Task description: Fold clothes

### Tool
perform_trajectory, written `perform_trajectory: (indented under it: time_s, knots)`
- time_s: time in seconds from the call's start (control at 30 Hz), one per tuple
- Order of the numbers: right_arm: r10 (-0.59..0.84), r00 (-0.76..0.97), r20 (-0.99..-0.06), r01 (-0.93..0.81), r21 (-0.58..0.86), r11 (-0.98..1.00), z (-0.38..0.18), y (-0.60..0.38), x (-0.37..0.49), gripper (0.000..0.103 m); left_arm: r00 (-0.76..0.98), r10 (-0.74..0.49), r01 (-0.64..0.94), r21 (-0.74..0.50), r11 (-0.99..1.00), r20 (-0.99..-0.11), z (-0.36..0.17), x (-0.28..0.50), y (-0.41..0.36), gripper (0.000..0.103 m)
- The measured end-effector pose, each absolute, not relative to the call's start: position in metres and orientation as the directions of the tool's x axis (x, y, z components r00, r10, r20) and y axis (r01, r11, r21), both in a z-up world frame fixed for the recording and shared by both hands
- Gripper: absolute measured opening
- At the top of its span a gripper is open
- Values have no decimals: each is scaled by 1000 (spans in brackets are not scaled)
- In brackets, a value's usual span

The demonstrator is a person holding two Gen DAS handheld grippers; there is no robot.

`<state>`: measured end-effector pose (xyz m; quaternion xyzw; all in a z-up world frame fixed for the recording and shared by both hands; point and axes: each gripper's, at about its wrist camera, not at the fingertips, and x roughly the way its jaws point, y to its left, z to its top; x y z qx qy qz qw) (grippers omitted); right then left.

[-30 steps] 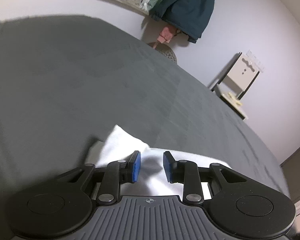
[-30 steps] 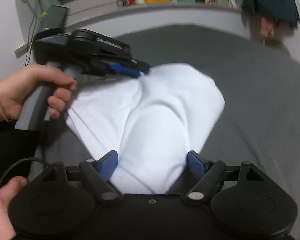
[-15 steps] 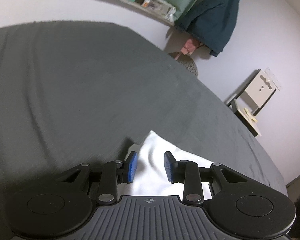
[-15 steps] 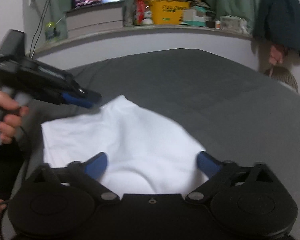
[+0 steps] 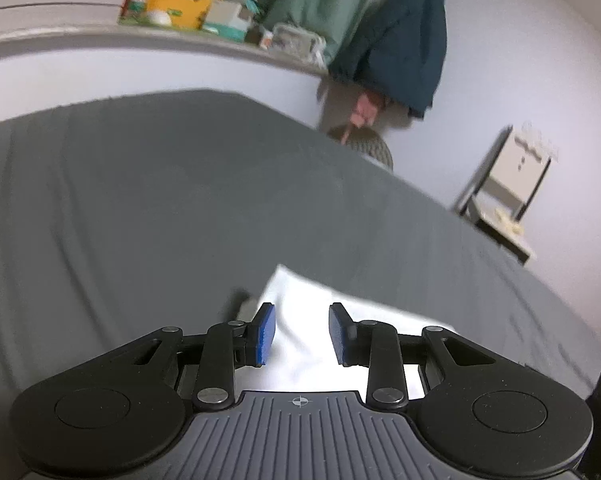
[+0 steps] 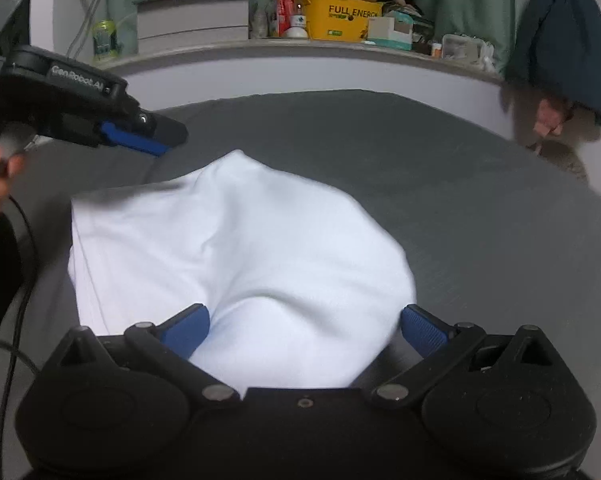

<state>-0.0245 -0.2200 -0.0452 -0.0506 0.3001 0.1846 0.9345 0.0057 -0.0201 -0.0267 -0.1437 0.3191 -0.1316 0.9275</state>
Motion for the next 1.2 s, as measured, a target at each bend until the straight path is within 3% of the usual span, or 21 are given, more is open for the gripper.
perform_trajectory:
  time_s: [0.13,0.2,0.3,0.43,0.6,0.77,0.93,1.2]
  knots:
    - [356,755,-550,-403,39,914,-37,-226,-30,103,766,-324,205,-267,942,-556,-25,4,-38,32]
    - [417,767,-488,-455,44,889,-31,-229,-43,103,778,-329,229,-246,942,-535,-21,0,-39,32]
    - [478,770,-423,-530,-7,848,-37,-223,-63,103,786,-349,232,-280,932,-510,-18,1,-34,32]
    - [443,743,-501,-565,-114,817,-49,-199,-64,103,795,-339,195,-316,928,-503,-19,4,-27,32]
    - [448,736,-508,-563,-93,821,-48,-200,-60,103,794,-343,188,-333,924,-502,-21,5,-27,32]
    - [456,789,-411,-515,-37,857,-41,-212,-63,103,801,-339,182,-338,923,-494,-21,5,-28,32]
    - [376,776,-506,-458,-43,888,-52,-207,-45,103,800,-332,167,-346,923,-500,-24,6,-26,32]
    - [364,784,-503,-453,-61,889,-53,-204,-46,103,784,-334,177,-327,928,-523,-29,8,-31,32]
